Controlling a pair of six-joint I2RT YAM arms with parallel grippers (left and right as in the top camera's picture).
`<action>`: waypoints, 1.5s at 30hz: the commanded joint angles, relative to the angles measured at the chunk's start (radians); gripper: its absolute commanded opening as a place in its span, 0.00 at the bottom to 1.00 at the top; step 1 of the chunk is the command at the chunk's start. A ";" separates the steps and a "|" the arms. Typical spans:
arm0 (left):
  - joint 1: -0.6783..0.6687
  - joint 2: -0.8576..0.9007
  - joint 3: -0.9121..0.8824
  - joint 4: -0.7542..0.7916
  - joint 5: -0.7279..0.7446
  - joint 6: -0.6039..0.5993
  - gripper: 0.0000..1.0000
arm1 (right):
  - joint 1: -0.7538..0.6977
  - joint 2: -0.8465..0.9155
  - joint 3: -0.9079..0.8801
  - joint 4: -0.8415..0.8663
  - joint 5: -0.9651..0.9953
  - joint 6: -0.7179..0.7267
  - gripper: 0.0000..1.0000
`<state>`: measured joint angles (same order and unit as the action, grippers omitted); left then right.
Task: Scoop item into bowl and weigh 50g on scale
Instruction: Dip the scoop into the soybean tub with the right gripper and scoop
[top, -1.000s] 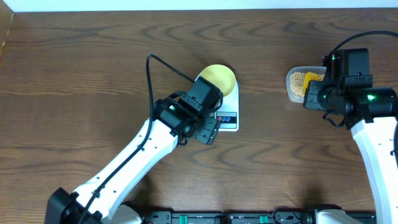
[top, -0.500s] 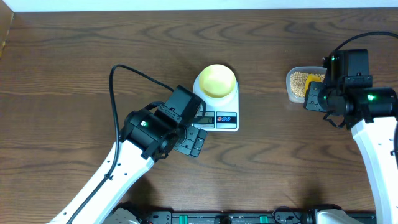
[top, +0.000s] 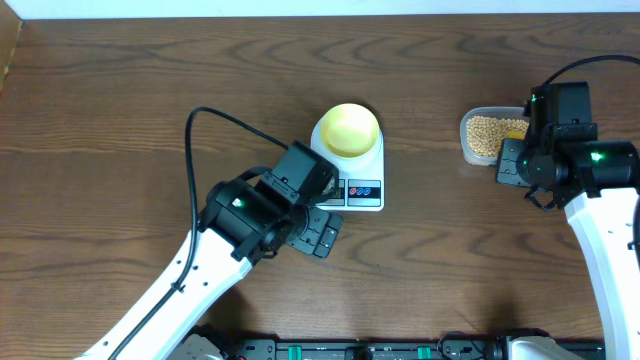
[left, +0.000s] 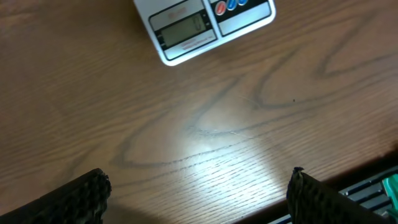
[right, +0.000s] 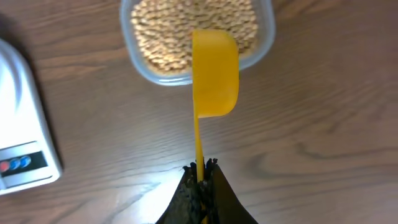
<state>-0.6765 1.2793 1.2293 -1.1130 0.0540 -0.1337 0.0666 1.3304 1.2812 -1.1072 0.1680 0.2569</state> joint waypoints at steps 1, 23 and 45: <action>-0.004 -0.004 0.024 0.007 -0.014 0.009 0.93 | -0.005 -0.016 0.024 0.008 0.097 0.019 0.01; -0.003 -0.004 0.024 0.025 -0.047 0.008 0.94 | -0.022 0.169 0.014 0.167 0.111 -0.019 0.01; -0.003 -0.004 0.024 0.026 -0.047 0.008 0.94 | -0.022 0.353 0.013 0.235 0.002 -0.029 0.01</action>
<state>-0.6781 1.2793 1.2293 -1.0885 0.0196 -0.1310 0.0490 1.6562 1.2812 -0.8700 0.2333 0.2367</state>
